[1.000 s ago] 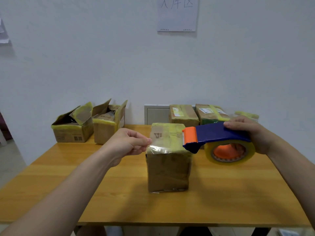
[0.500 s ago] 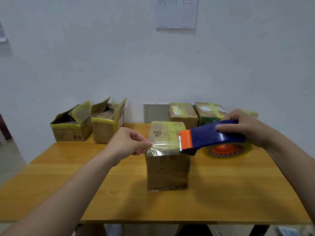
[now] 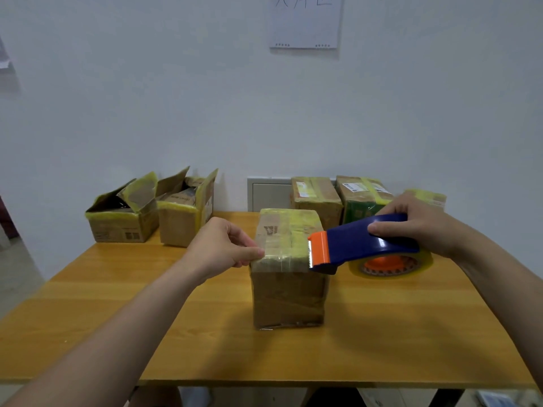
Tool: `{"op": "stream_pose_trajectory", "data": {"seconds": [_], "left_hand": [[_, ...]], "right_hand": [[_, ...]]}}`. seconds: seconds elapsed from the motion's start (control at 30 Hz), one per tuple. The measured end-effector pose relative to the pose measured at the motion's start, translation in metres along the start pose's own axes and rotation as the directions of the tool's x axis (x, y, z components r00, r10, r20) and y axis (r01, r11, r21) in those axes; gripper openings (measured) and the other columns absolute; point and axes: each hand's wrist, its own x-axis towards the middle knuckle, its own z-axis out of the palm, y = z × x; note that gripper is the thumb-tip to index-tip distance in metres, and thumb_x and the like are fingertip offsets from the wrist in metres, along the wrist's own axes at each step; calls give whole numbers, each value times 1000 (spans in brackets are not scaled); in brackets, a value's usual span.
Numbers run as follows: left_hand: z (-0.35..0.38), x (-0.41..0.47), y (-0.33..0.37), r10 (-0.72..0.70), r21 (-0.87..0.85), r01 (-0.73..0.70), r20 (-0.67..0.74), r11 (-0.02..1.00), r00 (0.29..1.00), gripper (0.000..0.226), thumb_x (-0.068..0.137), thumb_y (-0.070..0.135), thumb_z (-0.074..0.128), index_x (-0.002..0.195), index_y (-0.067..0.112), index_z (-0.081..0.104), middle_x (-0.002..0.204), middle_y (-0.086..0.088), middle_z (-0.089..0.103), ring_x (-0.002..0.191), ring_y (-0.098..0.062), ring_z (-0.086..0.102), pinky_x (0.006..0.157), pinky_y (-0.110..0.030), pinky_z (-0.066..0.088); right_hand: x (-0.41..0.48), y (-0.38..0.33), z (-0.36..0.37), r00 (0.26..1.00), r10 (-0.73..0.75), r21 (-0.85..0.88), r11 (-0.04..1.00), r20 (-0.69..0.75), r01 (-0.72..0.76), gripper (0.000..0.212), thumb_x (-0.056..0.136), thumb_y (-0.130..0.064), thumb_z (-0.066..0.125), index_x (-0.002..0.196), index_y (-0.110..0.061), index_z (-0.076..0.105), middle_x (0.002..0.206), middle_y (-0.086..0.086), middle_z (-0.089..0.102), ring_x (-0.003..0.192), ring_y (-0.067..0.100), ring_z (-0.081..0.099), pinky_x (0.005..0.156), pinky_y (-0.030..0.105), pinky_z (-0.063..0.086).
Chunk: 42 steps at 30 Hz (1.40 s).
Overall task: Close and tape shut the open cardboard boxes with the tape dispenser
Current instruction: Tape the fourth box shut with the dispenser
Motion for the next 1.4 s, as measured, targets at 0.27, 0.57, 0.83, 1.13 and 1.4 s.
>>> {"op": "stream_pose_trajectory", "data": {"seconds": [0.27,0.57,0.83,1.13,1.4], "left_hand": [[-15,9,-12,-103,186,103,-11,977,995,67,57,60,93,99,19,58,77,-2,77,67,-14,75,67,-40,65],[21,19,-5,-78,-52,95,263,994,962,82,74,57,83,148,53,46,161,4,34,129,-15,38,96,-31,36],[35,18,-30,-57,-358,186,341,915,938,77,68,59,82,136,67,47,154,4,36,131,-24,45,113,-52,40],[27,21,-20,-59,-193,123,309,974,949,78,68,59,88,138,59,53,160,2,33,136,-22,37,102,-39,36],[45,36,38,169,339,-284,332,897,928,96,73,74,74,156,47,35,172,11,15,158,-20,17,124,-51,30]], "right_hand": [[2,-2,4,1000,4,-18,1000,21,-4,78,60,-83,69,89,-11,75,84,9,76,78,29,73,66,30,56],[4,2,4,999,23,-31,999,32,-22,77,65,-78,69,88,-4,74,83,14,74,76,33,70,64,28,54],[0,5,-3,998,46,5,999,39,-46,61,73,-63,67,86,-4,75,85,15,74,75,32,69,61,22,54],[-3,9,-9,995,89,-44,995,-45,-91,56,73,-59,70,78,-3,73,77,20,69,67,33,63,61,30,48],[-8,18,-8,996,82,-40,996,-23,-83,71,68,-68,65,88,0,73,86,20,71,81,42,67,64,29,52]]}}
